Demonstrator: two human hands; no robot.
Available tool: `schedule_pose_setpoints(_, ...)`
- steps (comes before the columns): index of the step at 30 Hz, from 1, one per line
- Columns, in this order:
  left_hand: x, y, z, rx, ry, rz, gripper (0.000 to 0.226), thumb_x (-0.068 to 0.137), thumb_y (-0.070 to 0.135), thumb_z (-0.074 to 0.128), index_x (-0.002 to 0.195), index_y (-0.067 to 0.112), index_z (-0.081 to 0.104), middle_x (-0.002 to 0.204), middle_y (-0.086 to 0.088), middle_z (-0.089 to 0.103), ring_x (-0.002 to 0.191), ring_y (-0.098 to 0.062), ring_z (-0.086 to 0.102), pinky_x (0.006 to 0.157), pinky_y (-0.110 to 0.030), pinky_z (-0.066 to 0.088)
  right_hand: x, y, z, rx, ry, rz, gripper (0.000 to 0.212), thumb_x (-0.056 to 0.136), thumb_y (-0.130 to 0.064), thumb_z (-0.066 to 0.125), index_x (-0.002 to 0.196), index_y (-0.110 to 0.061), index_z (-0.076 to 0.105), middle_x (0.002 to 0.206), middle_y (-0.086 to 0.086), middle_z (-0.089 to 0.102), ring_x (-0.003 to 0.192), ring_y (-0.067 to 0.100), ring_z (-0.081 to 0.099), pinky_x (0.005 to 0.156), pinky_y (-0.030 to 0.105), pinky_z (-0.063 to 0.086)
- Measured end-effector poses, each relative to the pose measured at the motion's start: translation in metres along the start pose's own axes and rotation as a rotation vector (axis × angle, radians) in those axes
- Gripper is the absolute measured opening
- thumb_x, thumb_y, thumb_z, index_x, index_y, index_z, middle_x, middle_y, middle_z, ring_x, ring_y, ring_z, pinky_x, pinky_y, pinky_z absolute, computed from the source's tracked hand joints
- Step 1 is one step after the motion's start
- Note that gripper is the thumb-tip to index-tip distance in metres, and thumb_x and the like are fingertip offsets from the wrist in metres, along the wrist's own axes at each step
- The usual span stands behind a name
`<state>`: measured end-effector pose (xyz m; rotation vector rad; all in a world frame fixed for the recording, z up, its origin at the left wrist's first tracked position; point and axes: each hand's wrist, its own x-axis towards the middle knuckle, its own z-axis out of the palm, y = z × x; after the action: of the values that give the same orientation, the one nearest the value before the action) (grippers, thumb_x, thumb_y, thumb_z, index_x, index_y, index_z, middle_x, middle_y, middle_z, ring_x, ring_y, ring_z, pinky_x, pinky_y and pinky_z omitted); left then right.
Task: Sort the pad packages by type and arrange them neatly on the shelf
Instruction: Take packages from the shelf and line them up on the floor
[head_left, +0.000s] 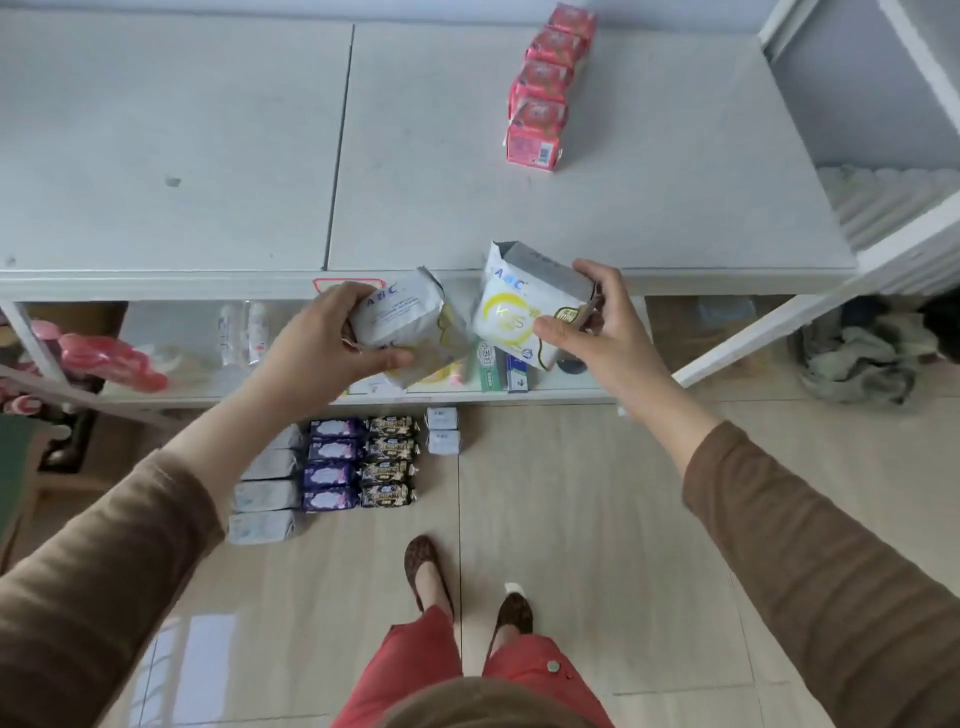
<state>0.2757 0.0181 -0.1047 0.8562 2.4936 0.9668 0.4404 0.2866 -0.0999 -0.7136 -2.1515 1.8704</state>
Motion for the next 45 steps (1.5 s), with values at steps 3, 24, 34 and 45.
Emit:
schedule_pose_setpoints(3,-0.034,-0.027,0.048,0.029,-0.078,-0.067,0.070,0.067,0.058,0.082,0.124,0.032,0.049,0.109,0.011,0.057,0.096,-0.015,0.058,0.080,-0.037,0.050,-0.033,0.057,-0.002,-0.014,-0.010,0.098,0.077,0.068,-0.030,0.088,0.131,-0.034,0.044,0.126,-0.006,0.055,0.115,0.016,0.060,0.098,0.054,0.052)
schedule_pose_setpoints(24,-0.062,-0.356,0.393,0.246,-0.366,-0.186,0.067,0.073,0.035,0.081,0.128,0.022,0.045,0.115,0.000,0.044,0.092,-0.024,0.054,0.070,-0.034,0.046,-0.129,0.505,0.143,-0.253,-0.026,0.548,0.062,0.064,-0.032,0.085,0.111,-0.034,0.045,0.106,-0.018,0.062,0.094,-0.002,0.060,0.072,0.029,0.052)
schedule_pose_setpoints(34,0.018,-0.469,0.537,0.486,-0.338,-0.049,0.065,0.076,0.035,0.076,0.132,0.018,0.050,0.125,-0.007,0.051,0.111,-0.030,0.052,0.073,-0.040,0.047,-0.061,0.684,0.203,-0.316,-0.101,0.444,0.056,0.065,-0.028,0.078,0.111,-0.027,0.046,0.111,-0.005,0.058,0.105,0.017,0.056,0.079,0.034,0.049)
schedule_pose_setpoints(45,0.035,-0.524,0.584,0.705,-0.202,0.061,0.066,0.075,0.046,0.075,0.129,0.020,0.047,0.123,-0.005,0.057,0.116,-0.032,0.047,0.097,-0.045,0.036,-0.026,0.767,0.219,-0.427,-0.194,0.376,0.060,0.074,-0.023,0.079,0.123,-0.027,0.044,0.100,-0.015,0.052,0.103,0.015,0.045,0.079,0.033,0.046)
